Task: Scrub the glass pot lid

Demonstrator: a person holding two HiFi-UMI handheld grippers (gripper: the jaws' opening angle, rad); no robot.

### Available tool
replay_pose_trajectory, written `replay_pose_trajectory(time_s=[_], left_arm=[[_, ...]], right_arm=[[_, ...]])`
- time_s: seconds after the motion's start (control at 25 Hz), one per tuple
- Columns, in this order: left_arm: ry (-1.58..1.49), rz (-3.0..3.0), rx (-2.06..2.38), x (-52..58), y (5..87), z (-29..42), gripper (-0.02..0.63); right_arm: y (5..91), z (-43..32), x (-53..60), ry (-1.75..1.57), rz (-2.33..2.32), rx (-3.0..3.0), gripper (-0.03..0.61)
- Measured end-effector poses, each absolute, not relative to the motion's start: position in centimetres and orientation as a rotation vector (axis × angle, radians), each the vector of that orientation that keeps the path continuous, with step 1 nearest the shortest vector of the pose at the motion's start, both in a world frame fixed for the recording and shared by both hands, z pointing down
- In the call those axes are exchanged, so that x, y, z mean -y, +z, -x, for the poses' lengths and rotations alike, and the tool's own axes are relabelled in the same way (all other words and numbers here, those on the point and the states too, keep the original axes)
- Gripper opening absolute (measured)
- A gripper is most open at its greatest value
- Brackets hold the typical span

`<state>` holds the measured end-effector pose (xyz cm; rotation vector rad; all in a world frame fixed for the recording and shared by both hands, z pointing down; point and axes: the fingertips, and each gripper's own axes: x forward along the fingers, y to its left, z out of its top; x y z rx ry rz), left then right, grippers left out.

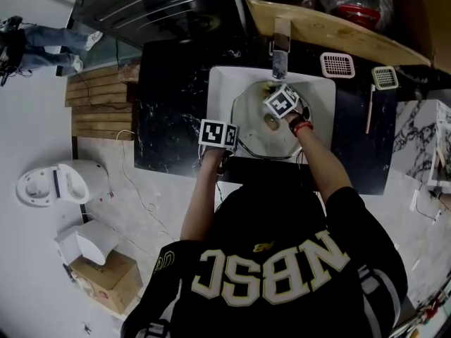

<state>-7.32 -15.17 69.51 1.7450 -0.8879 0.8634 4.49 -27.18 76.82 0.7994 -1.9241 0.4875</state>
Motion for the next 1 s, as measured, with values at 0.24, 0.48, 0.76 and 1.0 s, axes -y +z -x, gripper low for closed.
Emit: replay_pose_trajectory(time_s=[0.24, 0.48, 0.76, 1.0], left_arm=[[0.935, -1.74, 0.849, 14.6, 70.1, 6.9, 0.012], [0.945, -1.75, 0.838, 14.5, 70.1, 6.8, 0.012], [0.943, -1.747, 0.823, 14.5, 70.2, 6.7, 0.012], [0.949, -1.746, 0.814, 14.4, 70.3, 6.7, 0.012]], right_arm=[[75.6, -10.6, 25.8, 0.416, -0.795, 1.799, 0.04], [74.6, -13.4, 20.4, 0.319, -0.522, 1.658, 0.041], [72.4, -11.7, 12.2, 0.514, -0.178, 1.674, 0.041], [70.7, -7.9, 7.3, 0.632, 0.055, 1.767, 0.043]])
